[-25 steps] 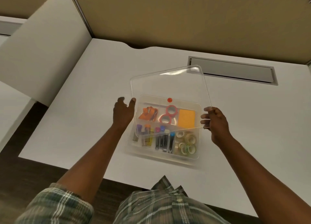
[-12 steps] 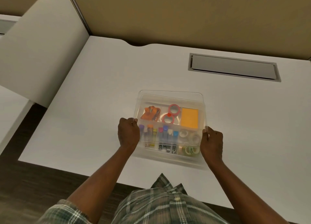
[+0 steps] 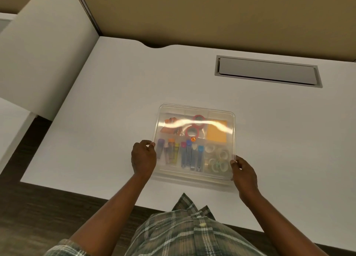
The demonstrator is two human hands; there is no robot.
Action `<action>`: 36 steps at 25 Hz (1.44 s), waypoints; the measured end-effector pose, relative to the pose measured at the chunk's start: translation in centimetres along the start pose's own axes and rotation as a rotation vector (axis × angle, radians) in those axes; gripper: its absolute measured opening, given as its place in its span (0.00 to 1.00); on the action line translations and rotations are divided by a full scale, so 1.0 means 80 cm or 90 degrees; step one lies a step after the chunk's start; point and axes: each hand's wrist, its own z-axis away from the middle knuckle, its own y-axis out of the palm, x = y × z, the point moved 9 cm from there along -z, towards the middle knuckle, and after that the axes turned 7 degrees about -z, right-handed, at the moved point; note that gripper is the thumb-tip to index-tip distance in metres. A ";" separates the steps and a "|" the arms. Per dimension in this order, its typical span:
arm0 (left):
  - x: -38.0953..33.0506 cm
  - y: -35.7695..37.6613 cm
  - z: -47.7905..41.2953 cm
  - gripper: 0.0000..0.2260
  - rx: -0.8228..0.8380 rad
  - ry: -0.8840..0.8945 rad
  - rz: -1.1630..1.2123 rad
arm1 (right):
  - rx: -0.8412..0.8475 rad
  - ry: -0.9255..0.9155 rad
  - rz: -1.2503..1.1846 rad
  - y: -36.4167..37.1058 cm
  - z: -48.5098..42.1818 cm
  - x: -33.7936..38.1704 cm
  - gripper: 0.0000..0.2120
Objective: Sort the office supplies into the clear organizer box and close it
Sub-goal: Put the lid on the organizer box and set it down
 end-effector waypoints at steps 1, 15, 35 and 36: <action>0.005 0.001 0.002 0.09 0.005 -0.003 -0.001 | 0.009 0.013 -0.025 0.000 0.003 -0.006 0.18; 0.003 0.017 -0.011 0.10 0.009 -0.034 0.007 | -0.008 0.042 -0.112 -0.005 -0.009 0.012 0.12; -0.078 0.097 -0.160 0.31 0.173 -0.178 0.146 | -0.082 0.092 -0.198 0.034 -0.186 0.111 0.23; -0.083 0.093 -0.162 0.31 0.135 -0.145 0.109 | -0.108 0.074 -0.200 0.033 -0.184 0.110 0.21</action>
